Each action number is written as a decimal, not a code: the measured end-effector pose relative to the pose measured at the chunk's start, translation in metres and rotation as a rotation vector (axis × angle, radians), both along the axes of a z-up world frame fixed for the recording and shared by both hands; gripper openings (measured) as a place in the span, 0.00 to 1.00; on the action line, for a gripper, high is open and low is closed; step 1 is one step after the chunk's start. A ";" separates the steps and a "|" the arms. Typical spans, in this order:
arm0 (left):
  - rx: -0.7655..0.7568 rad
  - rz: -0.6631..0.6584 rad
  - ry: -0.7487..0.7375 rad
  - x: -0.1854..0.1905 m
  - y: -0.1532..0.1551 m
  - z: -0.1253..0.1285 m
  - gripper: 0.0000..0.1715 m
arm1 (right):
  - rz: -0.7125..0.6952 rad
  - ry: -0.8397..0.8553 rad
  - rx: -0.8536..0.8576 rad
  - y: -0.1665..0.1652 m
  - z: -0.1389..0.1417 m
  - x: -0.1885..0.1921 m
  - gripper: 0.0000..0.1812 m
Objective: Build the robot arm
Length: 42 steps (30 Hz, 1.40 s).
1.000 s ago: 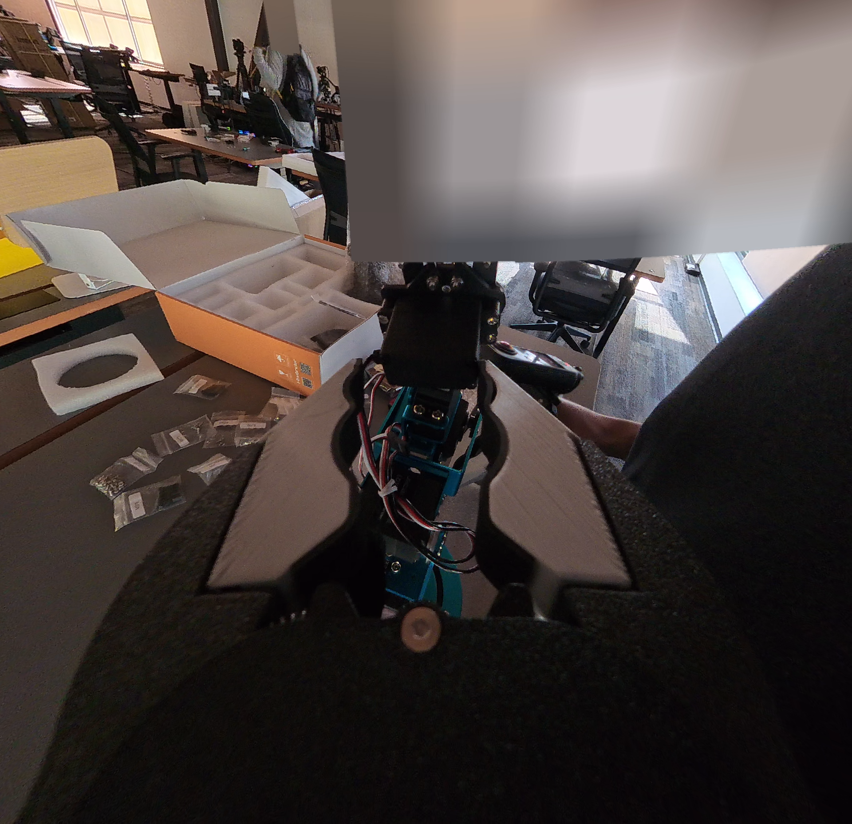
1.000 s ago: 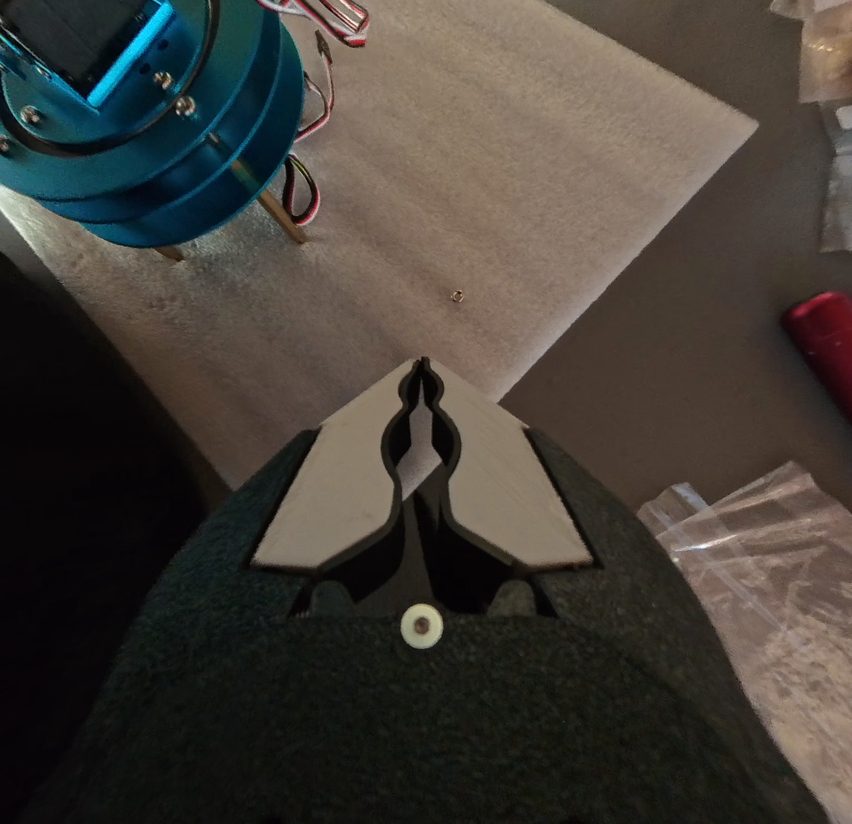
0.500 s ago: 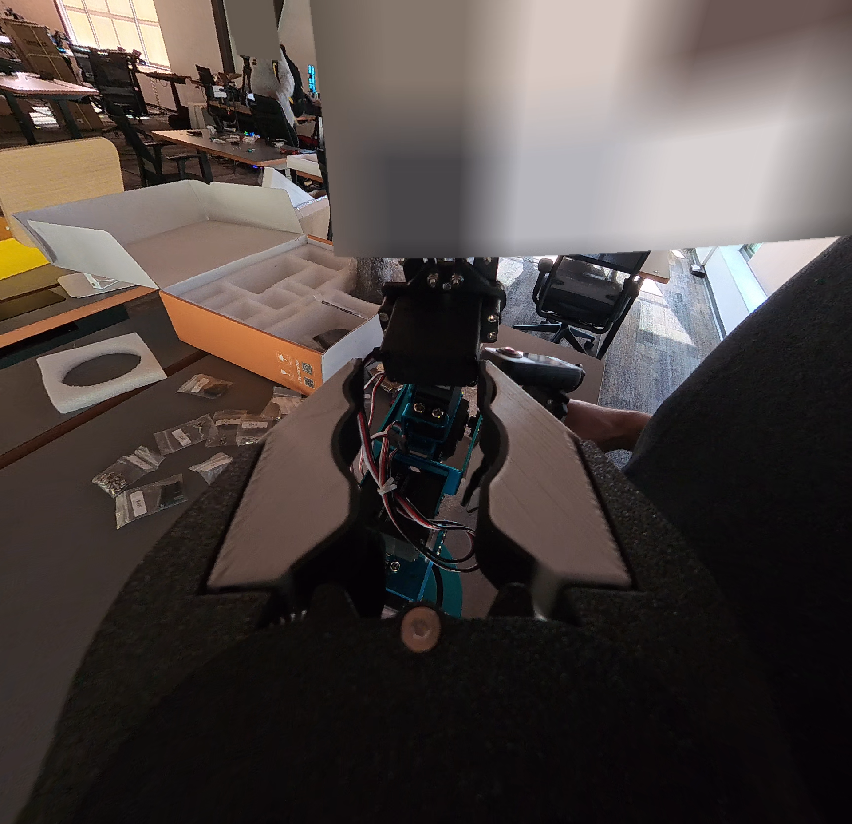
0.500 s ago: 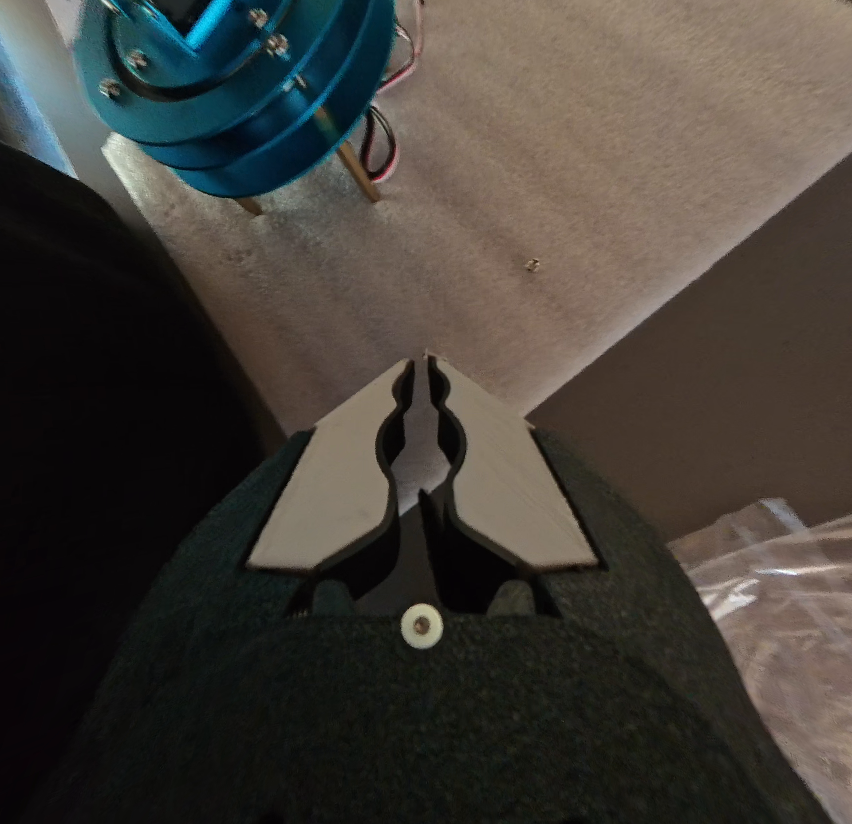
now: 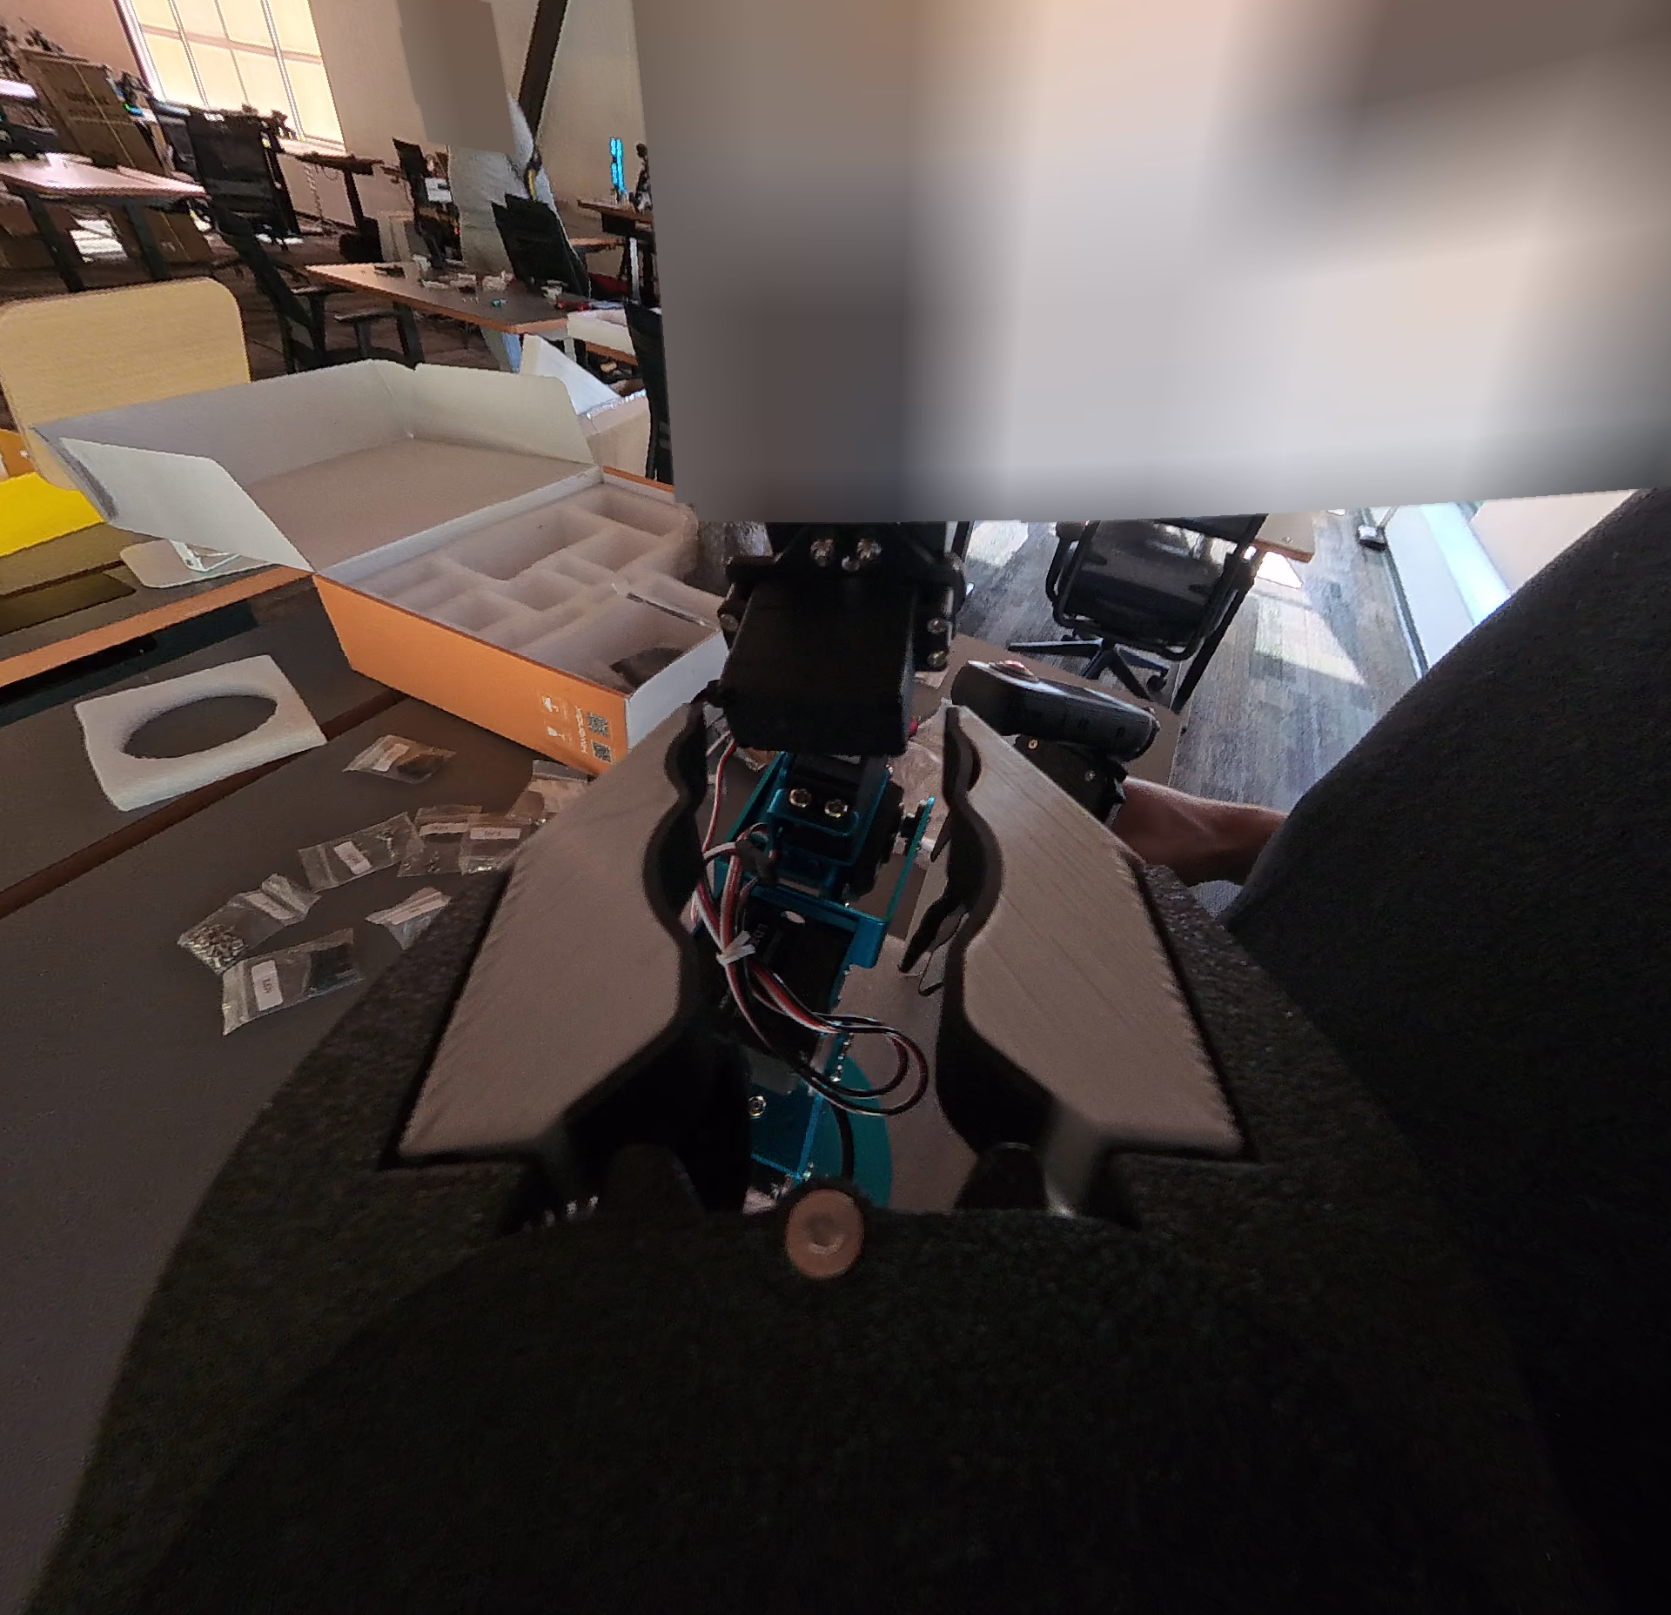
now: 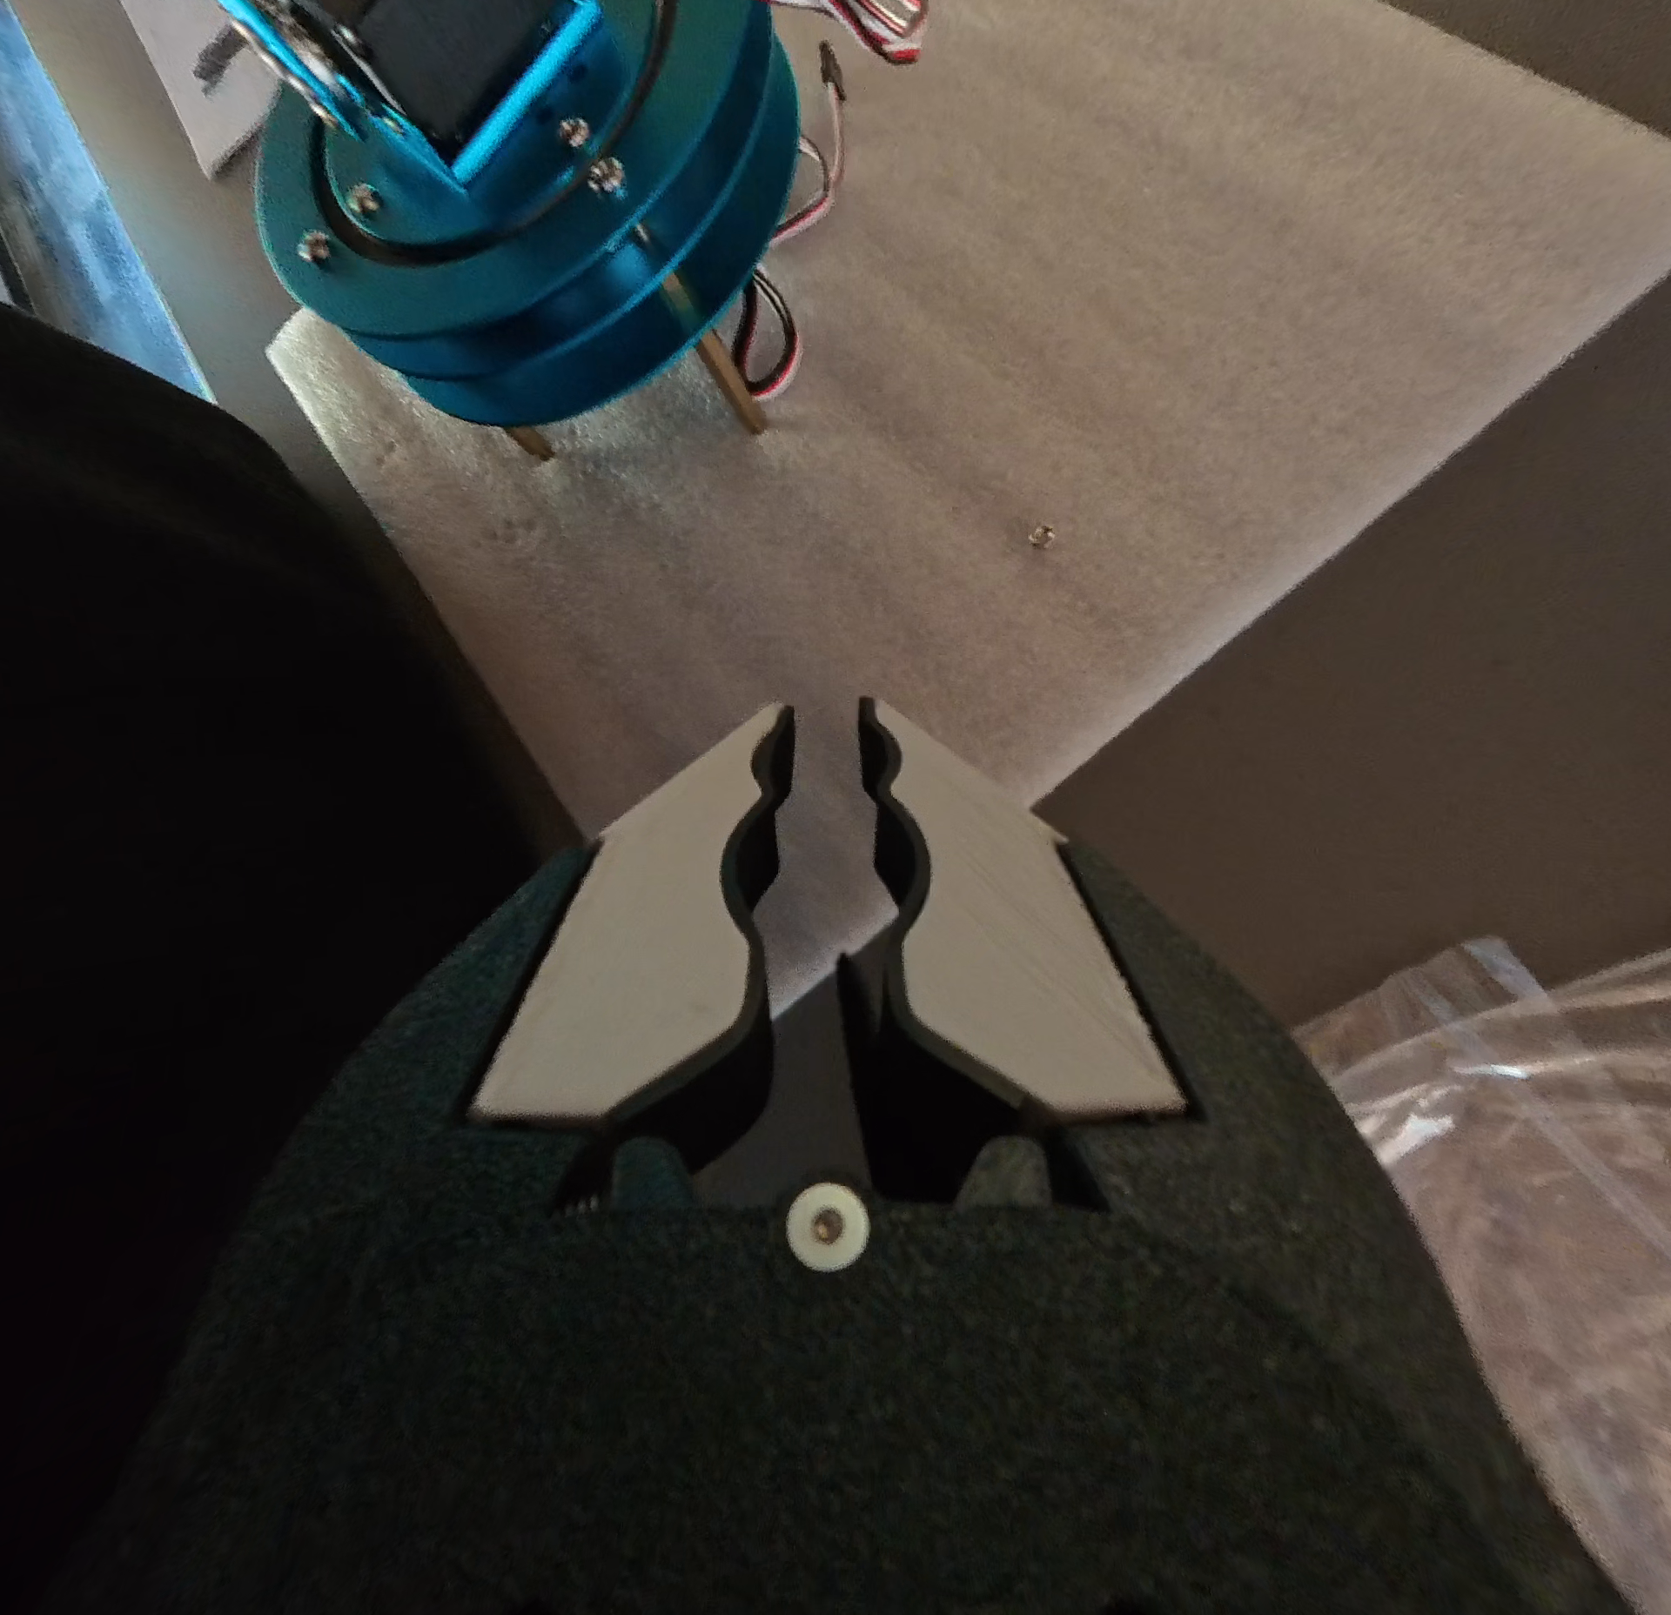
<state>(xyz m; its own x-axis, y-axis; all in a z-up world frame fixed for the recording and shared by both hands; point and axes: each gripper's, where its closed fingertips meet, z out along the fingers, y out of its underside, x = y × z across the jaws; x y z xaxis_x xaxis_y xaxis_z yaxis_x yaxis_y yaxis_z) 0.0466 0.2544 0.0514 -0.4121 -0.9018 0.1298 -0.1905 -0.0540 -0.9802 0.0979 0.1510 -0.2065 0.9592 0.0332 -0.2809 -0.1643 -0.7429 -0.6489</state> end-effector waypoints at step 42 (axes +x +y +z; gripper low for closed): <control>0.034 0.000 -0.009 -0.020 0.009 0.008 0.33 | 0.110 -0.501 0.302 0.006 0.106 0.033 0.02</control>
<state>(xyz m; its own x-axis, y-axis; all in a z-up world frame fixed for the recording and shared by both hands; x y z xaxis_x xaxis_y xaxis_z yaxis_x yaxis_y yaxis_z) 0.0264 0.2636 0.0595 -0.4134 -0.9055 0.0956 -0.1816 -0.0209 -0.9831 0.1312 0.1566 -0.1008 0.9589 0.1476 0.2422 0.2836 -0.5084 -0.8131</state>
